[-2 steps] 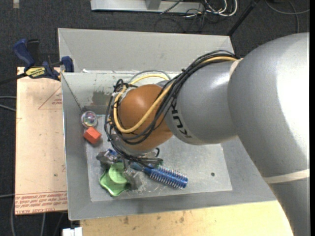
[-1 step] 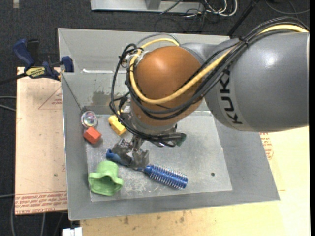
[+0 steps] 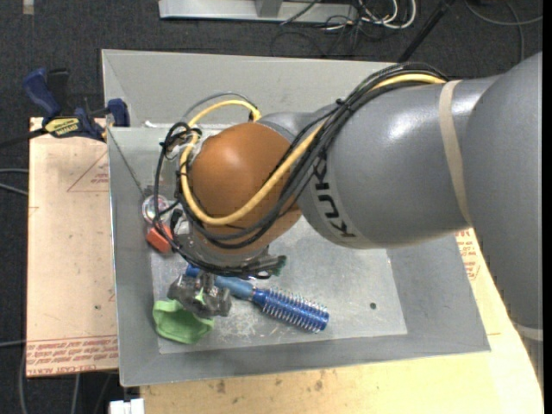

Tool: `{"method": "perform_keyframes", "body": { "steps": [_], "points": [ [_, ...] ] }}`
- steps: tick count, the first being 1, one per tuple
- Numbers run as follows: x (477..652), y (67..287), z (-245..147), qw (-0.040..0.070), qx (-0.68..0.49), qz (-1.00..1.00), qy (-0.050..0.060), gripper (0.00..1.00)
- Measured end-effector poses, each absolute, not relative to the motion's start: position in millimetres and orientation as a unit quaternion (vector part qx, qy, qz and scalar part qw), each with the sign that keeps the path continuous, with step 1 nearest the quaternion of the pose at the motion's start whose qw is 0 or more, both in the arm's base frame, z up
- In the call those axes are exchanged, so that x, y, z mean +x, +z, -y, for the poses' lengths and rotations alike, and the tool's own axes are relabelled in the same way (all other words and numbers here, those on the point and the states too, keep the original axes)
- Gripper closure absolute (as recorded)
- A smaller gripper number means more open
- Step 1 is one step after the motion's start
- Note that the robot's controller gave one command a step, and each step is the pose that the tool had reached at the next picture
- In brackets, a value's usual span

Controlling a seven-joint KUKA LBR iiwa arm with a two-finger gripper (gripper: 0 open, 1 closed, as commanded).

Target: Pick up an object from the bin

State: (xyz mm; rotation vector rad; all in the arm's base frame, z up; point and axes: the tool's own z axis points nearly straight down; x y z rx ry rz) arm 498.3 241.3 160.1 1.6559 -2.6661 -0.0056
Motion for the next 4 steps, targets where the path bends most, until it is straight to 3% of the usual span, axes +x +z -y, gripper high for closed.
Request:
{"method": "perform_keyframes", "body": {
  "steps": [1, 2, 3, 4],
  "points": [
    [505.3, 161, -234, -0.001, 0.492, 0.871, -0.001, 1.0],
    [562.2, 161, -225, -0.003, 0.532, 0.847, 0.0, 1.0],
    [522.5, 153, -247, 0.0, 0.613, 0.79, -0.002, 1.0],
    [593.6, 165, -219, -0.003, 0.661, 0.751, 0.001, 1.0]
  ]
}}
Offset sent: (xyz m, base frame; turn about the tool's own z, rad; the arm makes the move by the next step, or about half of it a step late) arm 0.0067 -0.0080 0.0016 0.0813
